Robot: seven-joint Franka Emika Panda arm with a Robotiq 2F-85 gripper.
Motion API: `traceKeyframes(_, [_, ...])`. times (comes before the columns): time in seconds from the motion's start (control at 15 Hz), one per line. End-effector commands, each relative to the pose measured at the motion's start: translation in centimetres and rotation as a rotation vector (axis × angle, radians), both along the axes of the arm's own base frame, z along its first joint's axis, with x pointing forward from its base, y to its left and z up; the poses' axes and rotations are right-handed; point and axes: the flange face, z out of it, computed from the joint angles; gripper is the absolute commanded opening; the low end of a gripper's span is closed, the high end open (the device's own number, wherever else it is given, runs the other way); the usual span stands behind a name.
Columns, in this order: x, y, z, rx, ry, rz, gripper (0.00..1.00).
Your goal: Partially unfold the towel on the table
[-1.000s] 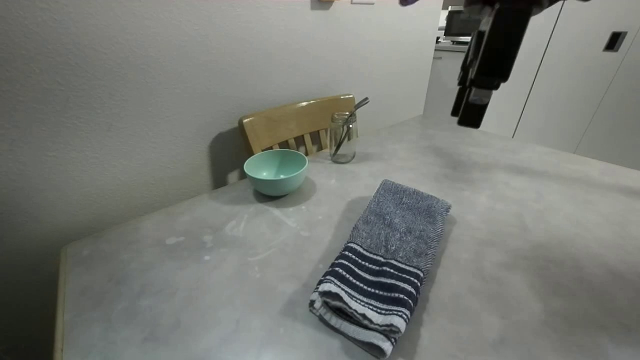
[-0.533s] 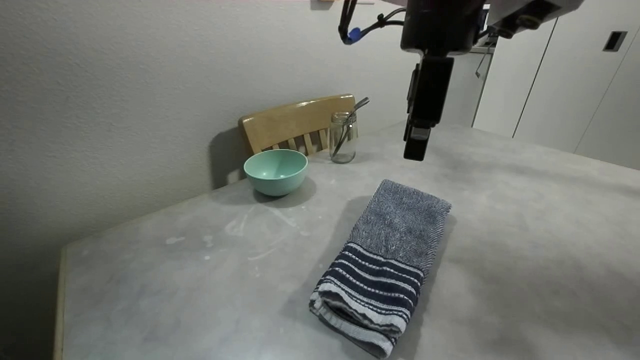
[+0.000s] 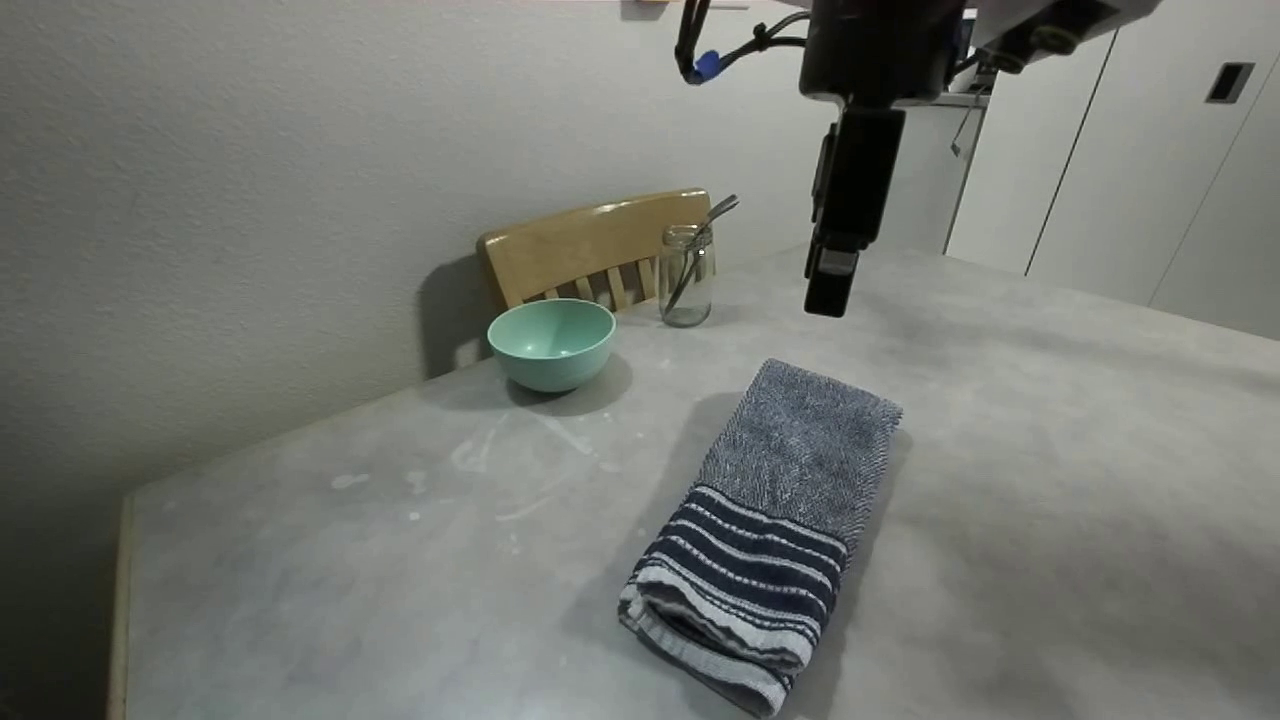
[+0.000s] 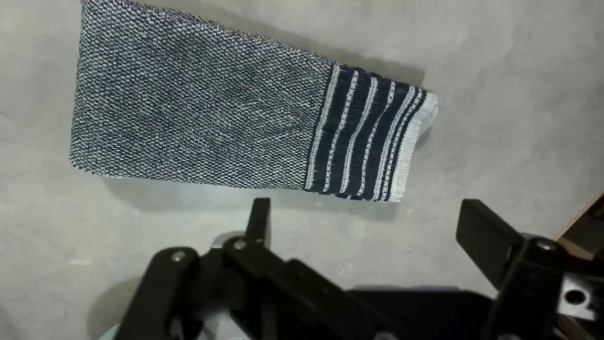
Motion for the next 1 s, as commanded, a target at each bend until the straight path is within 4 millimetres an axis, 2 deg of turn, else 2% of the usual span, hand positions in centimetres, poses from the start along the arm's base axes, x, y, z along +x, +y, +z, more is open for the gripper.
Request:
traceKeyframes(0.0, [0.2,0.4,-0.3,0.002,0.000,0.029,1.00])
traceKeyframes(0.07, [0.9,1.1,-0.9,0.019,-0.007,0.041,1.00])
traceKeyframes(0.33, [2.6,6.4,-3.7,0.056,0.035,0.122,1.00])
traceKeyframes(0.47, [3.4,8.3,-5.2,0.061,0.056,0.153,1.00])
traceKeyframes(0.53, [3.6,8.8,-5.4,0.082,0.073,0.193,1.00])
traceKeyframes(0.6, [2.1,8.1,-4.6,0.056,0.050,0.141,1.00])
traceKeyframes(0.73, [2.8,9.1,-5.8,0.070,0.064,0.167,1.00])
traceKeyframes(0.87, [3.3,9.2,-6.0,0.074,0.064,0.171,1.00])
traceKeyframes(0.93, [3.3,9.7,-6.1,0.059,0.069,0.108,1.00])
